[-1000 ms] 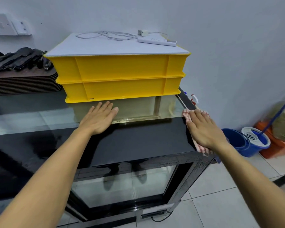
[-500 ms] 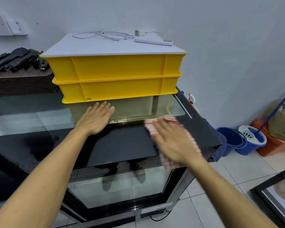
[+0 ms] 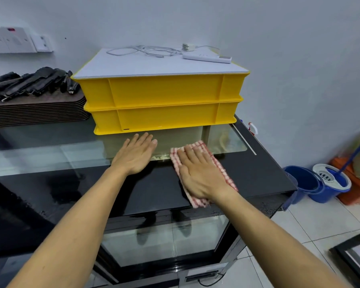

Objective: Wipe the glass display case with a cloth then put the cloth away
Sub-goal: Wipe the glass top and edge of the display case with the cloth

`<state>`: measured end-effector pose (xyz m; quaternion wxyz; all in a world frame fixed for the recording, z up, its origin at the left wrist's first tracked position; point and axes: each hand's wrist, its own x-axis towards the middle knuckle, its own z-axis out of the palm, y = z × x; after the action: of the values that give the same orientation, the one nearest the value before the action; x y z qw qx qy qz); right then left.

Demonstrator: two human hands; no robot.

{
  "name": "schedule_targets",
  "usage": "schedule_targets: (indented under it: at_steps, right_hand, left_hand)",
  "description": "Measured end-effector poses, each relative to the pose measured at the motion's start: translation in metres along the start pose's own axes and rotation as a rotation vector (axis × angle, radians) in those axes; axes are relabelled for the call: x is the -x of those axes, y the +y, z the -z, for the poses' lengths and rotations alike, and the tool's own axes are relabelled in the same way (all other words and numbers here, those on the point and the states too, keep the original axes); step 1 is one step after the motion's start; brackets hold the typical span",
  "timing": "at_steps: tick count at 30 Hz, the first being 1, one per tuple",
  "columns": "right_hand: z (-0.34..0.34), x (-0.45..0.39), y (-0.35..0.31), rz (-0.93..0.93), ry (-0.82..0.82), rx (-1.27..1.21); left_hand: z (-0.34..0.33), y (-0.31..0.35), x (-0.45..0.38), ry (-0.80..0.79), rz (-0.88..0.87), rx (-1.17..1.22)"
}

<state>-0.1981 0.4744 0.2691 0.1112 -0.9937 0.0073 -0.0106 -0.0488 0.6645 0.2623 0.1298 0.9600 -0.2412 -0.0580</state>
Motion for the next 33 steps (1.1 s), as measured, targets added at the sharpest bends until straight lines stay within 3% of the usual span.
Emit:
schedule_targets:
  at_steps: [2, 4, 8, 12, 17, 21, 23, 27, 30, 33]
  right_hand:
    - [0.004, 0.028, 0.019, 0.154, -0.017, 0.029]
    - [0.011, 0.052, 0.056, 0.179, -0.026, 0.066]
    - [0.034, 0.041, 0.131, -0.168, -0.010, 0.077]
    - [0.022, -0.025, 0.092, -0.353, 0.060, 0.027]
    - [-0.010, -0.023, -0.021, -0.030, 0.005, -0.005]
    - [0.002, 0.035, 0.005, 0.169, 0.006, 0.028]
    - [0.015, 0.026, 0.055, 0.076, -0.002, 0.061]
    - [0.029, -0.032, 0.116, -0.323, 0.050, 0.028]
    - [0.018, -0.077, 0.078, -0.482, 0.077, 0.021]
    - [-0.002, -0.105, 0.000, -0.392, 0.062, -0.003]
  left_hand:
    - [-0.001, -0.002, -0.002, 0.005, -0.007, -0.020]
    - [-0.003, -0.004, -0.004, 0.005, -0.015, -0.042]
    - [-0.003, -0.004, -0.008, 0.007, -0.018, -0.058]
    - [-0.003, 0.001, -0.009, 0.001, -0.007, -0.043]
    - [0.014, -0.024, -0.008, -0.077, -0.113, -0.033]
    - [0.026, -0.068, -0.002, -0.096, -0.114, -0.109]
    - [0.022, -0.071, 0.002, -0.067, -0.115, -0.118]
    - [0.021, -0.067, 0.002, -0.037, -0.105, -0.101]
    - [0.020, -0.067, 0.005, -0.036, -0.091, -0.091]
    - [0.019, -0.067, 0.005, -0.033, -0.076, -0.039]
